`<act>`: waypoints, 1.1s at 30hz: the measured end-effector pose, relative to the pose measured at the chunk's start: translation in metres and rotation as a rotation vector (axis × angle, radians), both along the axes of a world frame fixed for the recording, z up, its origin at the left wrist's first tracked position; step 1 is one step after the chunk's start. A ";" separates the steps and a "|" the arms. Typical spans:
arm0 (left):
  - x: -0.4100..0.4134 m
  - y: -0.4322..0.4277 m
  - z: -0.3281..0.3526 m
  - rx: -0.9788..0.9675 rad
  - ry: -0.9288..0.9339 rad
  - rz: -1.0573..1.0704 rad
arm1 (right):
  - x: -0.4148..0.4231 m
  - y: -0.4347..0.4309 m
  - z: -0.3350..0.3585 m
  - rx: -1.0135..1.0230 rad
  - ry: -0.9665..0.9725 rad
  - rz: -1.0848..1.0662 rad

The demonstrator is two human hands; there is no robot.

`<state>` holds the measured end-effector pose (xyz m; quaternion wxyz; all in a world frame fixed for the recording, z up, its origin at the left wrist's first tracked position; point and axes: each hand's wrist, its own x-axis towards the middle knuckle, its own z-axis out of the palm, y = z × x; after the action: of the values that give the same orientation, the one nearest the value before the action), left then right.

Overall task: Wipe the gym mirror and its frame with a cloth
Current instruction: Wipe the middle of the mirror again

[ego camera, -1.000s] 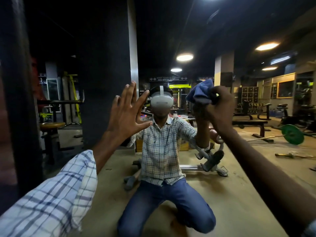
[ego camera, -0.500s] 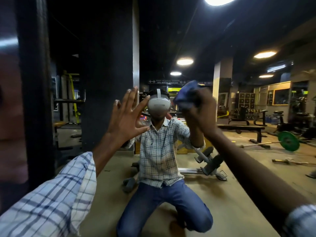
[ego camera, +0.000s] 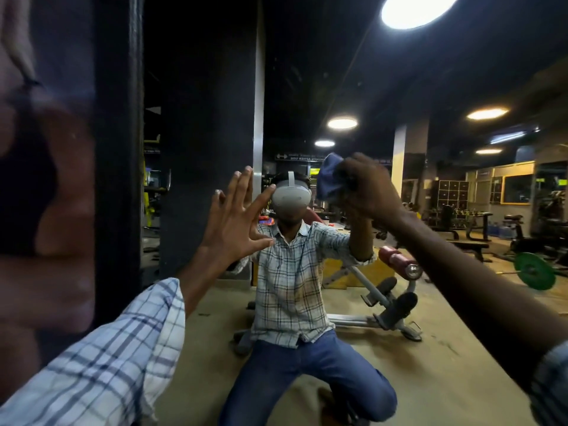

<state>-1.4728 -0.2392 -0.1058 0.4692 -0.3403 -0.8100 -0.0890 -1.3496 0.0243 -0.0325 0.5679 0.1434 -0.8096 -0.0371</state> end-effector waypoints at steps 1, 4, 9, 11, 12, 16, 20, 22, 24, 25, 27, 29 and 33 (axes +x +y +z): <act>-0.003 -0.005 0.002 0.004 -0.010 0.005 | -0.002 0.002 0.010 -0.069 0.085 0.013; -0.011 -0.018 0.005 0.008 -0.003 0.020 | -0.011 -0.006 0.029 -0.538 0.400 0.110; -0.026 -0.036 -0.001 0.037 -0.003 0.003 | -0.049 -0.067 -0.015 -0.164 0.117 0.157; -0.033 -0.043 -0.005 0.045 0.017 -0.033 | -0.050 -0.065 -0.024 -0.100 0.046 0.120; -0.036 -0.046 -0.006 0.045 0.022 -0.041 | -0.051 -0.063 -0.022 -0.113 0.076 0.133; -0.041 -0.047 -0.007 0.050 0.050 -0.047 | -0.057 -0.075 -0.002 -0.437 0.364 0.161; -0.045 -0.045 -0.009 0.050 0.056 -0.044 | -0.075 -0.104 -0.022 -0.211 0.186 0.096; -0.048 -0.046 -0.008 0.048 0.049 -0.053 | -0.076 -0.109 -0.042 -0.071 -0.052 0.043; -0.050 -0.049 -0.009 0.035 0.053 -0.065 | -0.070 -0.103 -0.045 -0.094 -0.028 0.016; -0.051 -0.053 -0.009 0.035 0.067 -0.071 | -0.066 -0.099 -0.043 -0.160 0.053 0.015; -0.054 -0.063 -0.011 0.039 0.088 -0.075 | -0.057 -0.095 -0.045 -0.349 0.224 0.034; -0.058 -0.075 -0.011 0.036 0.081 -0.069 | -0.056 -0.103 -0.060 -0.397 0.253 0.059; -0.061 -0.090 -0.010 0.018 0.070 -0.050 | -0.052 -0.110 -0.106 -0.177 -0.133 0.002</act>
<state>-1.5343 -0.3290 -0.1156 0.4978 -0.3591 -0.7836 -0.0960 -1.4017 -0.0854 -0.1384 0.5233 0.0957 -0.8456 0.0446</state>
